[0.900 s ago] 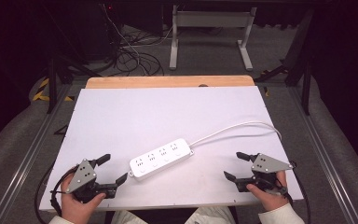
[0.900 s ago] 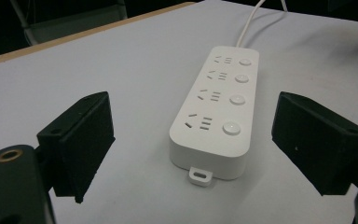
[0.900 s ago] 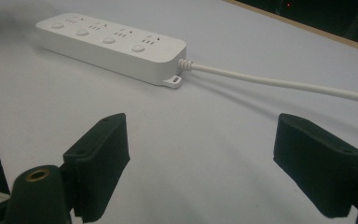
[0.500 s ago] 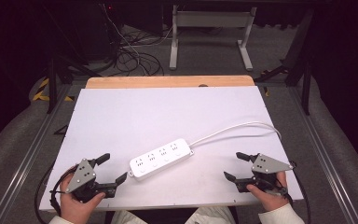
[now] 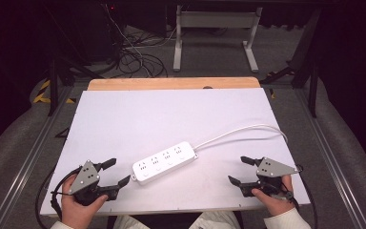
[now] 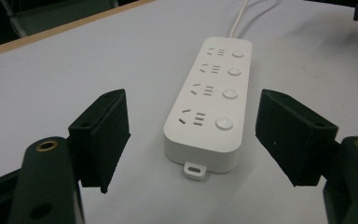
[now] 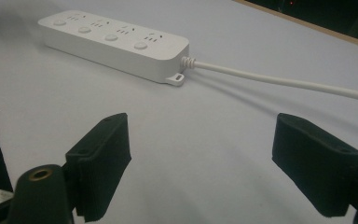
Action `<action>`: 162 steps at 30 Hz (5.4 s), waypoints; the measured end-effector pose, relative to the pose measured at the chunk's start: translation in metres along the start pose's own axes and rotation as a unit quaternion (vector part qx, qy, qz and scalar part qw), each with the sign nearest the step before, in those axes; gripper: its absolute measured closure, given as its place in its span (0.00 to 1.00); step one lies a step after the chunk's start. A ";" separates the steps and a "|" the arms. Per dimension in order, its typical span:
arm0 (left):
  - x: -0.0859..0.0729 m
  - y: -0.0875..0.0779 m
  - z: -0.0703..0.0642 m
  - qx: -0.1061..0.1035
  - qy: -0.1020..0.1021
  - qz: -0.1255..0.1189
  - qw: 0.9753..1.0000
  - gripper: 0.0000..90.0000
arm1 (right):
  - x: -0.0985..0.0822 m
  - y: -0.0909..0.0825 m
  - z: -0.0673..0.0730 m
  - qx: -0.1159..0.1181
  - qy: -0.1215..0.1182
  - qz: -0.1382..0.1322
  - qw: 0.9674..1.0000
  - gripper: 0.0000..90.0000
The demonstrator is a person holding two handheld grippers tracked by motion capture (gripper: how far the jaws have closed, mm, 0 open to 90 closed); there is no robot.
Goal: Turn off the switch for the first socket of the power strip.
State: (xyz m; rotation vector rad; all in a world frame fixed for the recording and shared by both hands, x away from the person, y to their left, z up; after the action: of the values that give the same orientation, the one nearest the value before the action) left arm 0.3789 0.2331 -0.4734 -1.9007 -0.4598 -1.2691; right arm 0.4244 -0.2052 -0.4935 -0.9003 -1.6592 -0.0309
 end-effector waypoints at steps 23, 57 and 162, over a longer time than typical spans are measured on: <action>0.037 0.032 -0.027 -0.038 0.011 0.023 0.999 0.32 | 0.000 0.002 0.002 0.005 0.001 0.001 1.000 0.23; 0.065 0.100 -0.061 -0.078 0.028 0.056 0.995 0.38 | -0.001 0.002 0.002 0.009 0.002 0.001 1.000 0.23; 0.047 0.181 -0.069 -0.017 0.026 0.218 0.976 1.00 | -0.002 0.006 0.005 0.025 -0.002 0.006 1.000 0.23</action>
State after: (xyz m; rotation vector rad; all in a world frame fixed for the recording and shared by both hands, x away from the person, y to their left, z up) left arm 0.4783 0.0612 -0.4931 -1.8600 0.0118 -1.0332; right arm 0.4241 -0.1998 -0.4995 -0.8728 -1.6504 0.0198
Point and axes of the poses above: each handheld gripper's, and its own axes: y roughly forward along the jaws, x roughly out of its top, z roughly to its left, the point moved 5 cm from there along y, roughly forward along the jaws, and after that the axes turned 15 degrees about -y, right-handed, at the moved point
